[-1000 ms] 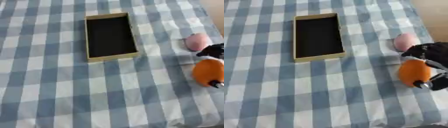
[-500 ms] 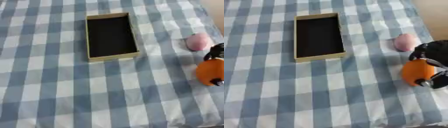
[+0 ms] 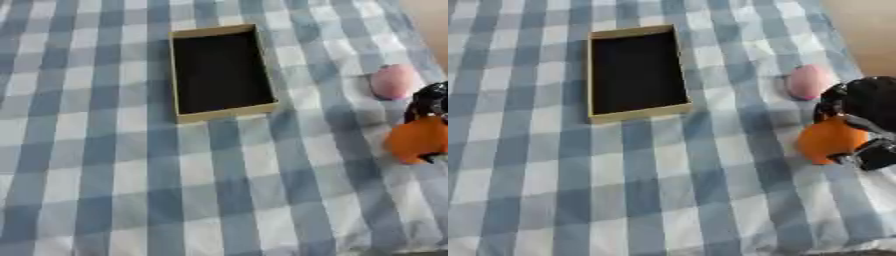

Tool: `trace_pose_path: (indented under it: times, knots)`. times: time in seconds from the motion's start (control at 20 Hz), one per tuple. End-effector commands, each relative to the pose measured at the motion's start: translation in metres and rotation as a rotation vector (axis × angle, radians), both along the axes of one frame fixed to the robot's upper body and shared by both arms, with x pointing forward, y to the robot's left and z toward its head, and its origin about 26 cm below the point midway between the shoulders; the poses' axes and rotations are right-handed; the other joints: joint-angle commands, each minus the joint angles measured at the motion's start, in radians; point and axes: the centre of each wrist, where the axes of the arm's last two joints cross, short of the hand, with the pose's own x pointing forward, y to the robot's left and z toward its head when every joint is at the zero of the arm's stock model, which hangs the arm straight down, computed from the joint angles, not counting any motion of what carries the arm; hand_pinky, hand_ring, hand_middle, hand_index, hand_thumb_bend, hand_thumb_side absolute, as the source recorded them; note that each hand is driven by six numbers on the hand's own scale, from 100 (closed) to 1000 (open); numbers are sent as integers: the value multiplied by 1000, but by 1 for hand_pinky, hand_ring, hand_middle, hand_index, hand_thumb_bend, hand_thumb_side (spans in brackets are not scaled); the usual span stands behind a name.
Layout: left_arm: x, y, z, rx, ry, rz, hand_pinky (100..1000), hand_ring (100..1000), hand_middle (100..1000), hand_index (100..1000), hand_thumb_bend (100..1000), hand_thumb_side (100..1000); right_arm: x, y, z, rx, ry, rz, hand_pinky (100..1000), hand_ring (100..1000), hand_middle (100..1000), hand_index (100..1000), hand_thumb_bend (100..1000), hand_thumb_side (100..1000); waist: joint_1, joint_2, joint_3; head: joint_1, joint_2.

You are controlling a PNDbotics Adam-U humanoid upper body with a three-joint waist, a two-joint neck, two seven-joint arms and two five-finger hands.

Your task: Pick up objects on the table and place them in the box.

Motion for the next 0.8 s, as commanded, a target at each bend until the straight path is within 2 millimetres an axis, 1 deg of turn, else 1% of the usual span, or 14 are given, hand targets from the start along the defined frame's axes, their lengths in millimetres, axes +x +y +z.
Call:
trace_pose_path:
  times: [0.05,0.1,0.15,0.3,0.6,0.8]
  knots:
    - [-3,1,9,22,-24,1,853,849,747,849,100,770,0,0,14,1,4,32,207,503,517,637,288,100,-3,-18,1,-2,5]
    - [-3,2,9,22,-24,2,853,849,747,849,100,769,0,0,15,12,11,38,204,503,518,637,273,100,-4,-18,1,-1,5]
    - [-3,2,9,22,-24,2,853,848,747,849,100,769,0,0,16,25,16,44,198,502,521,639,236,100,-4,-19,0,0,5]
    - [-3,2,9,22,-24,4,852,847,745,849,100,772,1,-1,23,60,11,56,200,507,528,648,198,106,-5,-19,-3,2,5]
    - [-4,3,9,21,-24,9,850,842,740,849,100,772,3,-5,49,111,-30,74,208,515,538,660,129,155,-10,-20,-6,7,5]
    - [-4,3,9,21,-23,11,850,842,739,849,100,773,3,-6,60,128,-51,81,210,518,540,662,111,150,-12,-20,-6,8,5]
